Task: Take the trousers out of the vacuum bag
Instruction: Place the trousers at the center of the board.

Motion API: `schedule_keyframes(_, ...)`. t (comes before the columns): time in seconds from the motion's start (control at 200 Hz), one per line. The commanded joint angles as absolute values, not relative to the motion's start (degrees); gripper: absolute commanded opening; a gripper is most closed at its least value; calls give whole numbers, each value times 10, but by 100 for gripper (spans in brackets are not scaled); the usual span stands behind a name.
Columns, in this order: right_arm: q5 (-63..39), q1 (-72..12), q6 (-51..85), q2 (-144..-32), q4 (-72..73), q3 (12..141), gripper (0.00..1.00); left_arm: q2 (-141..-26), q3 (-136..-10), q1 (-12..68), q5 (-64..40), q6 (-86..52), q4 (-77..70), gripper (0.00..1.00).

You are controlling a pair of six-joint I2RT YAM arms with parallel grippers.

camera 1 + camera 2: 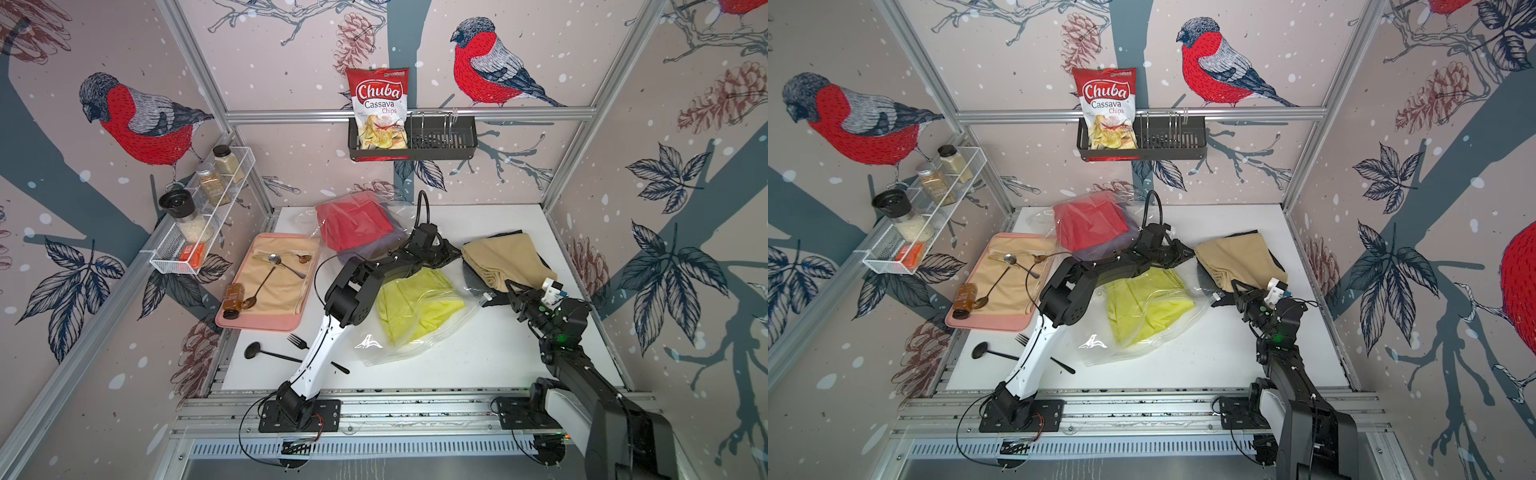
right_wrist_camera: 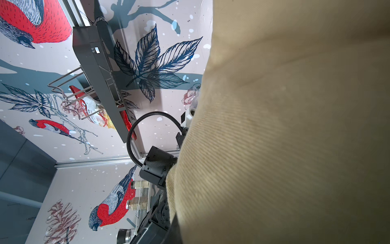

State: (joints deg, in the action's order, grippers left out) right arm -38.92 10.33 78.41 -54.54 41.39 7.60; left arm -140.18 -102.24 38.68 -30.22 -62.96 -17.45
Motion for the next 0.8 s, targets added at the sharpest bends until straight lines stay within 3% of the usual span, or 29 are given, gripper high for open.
schedule_keyframes(0.0,-395,108,796,-560,473,87,14,-1387,-992,388,-315,-643,-227,18)
schedule_keyframes(0.2,-406,112,814,-598,516,92,14,-1386,-990,401,-313,-629,-206,10)
schedule_keyframes(0.62,-406,114,803,-578,485,108,14,-1424,-1052,412,-310,-635,-175,12)
schedule_keyframes(0.795,-403,115,798,-575,477,108,14,-1408,-1023,412,-298,-647,-179,26)
